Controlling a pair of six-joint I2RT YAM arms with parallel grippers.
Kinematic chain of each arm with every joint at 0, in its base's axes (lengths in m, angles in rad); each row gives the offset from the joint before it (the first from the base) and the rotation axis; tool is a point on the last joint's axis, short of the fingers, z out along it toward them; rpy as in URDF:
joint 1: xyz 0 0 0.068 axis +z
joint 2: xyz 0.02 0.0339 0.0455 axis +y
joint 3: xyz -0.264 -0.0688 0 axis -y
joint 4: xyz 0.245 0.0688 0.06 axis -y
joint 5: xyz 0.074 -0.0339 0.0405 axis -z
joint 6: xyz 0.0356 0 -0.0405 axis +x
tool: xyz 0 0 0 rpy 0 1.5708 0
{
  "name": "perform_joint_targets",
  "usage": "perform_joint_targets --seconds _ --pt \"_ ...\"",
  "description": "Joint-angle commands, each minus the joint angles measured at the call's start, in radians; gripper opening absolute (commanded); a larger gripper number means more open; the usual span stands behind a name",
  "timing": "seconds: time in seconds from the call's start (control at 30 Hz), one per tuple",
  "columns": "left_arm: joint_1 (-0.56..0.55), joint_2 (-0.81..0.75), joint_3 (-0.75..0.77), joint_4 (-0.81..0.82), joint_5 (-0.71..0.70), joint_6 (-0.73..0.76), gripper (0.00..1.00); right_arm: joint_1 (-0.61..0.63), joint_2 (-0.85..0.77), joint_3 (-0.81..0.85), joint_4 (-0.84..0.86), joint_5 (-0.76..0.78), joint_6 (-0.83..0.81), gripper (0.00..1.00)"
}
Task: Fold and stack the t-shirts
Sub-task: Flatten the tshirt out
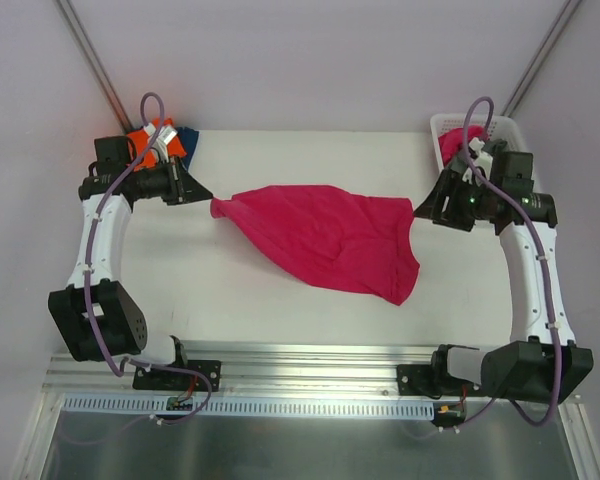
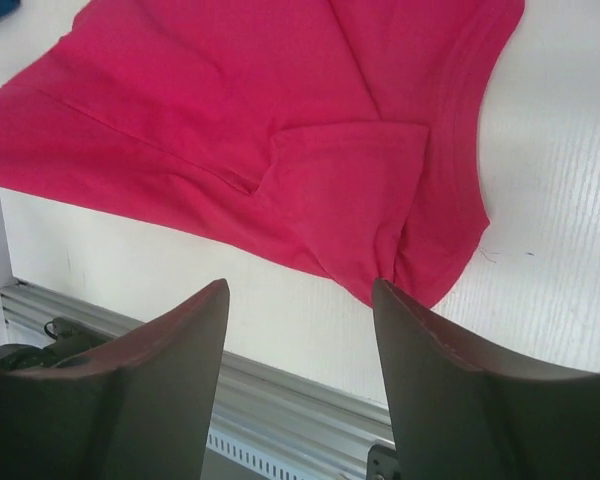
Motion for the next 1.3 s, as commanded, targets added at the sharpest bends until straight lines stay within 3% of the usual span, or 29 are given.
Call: perform_joint_targets --seconds 0.0,0.37,0.53,0.57,0.83,1.07,1.27 --pt "-0.004 -0.021 0.003 0.007 0.027 0.017 0.00 0.003 0.047 0.124 0.055 -0.028 0.012 0.63" --pt "-0.006 -0.103 -0.256 -0.021 0.021 0.041 0.00 0.029 0.266 0.235 0.054 -0.027 0.018 0.60" --pt "-0.007 -0.088 -0.281 -0.026 -0.048 0.038 0.73 0.080 0.334 0.140 0.031 -0.004 0.015 0.58" --pt "-0.007 -0.082 -0.274 -0.026 -0.073 0.038 0.78 0.110 0.358 0.120 0.027 -0.002 0.017 0.57" --pt "0.000 0.073 -0.141 -0.062 -0.100 0.075 0.79 0.170 0.499 0.132 0.009 0.008 0.017 0.54" --pt "-0.001 0.195 -0.109 -0.067 -0.111 0.073 0.74 0.163 0.568 0.160 0.012 0.016 0.017 0.51" --pt "0.000 0.283 -0.031 -0.075 -0.096 0.061 0.69 0.163 0.598 0.152 0.009 0.025 0.014 0.43"
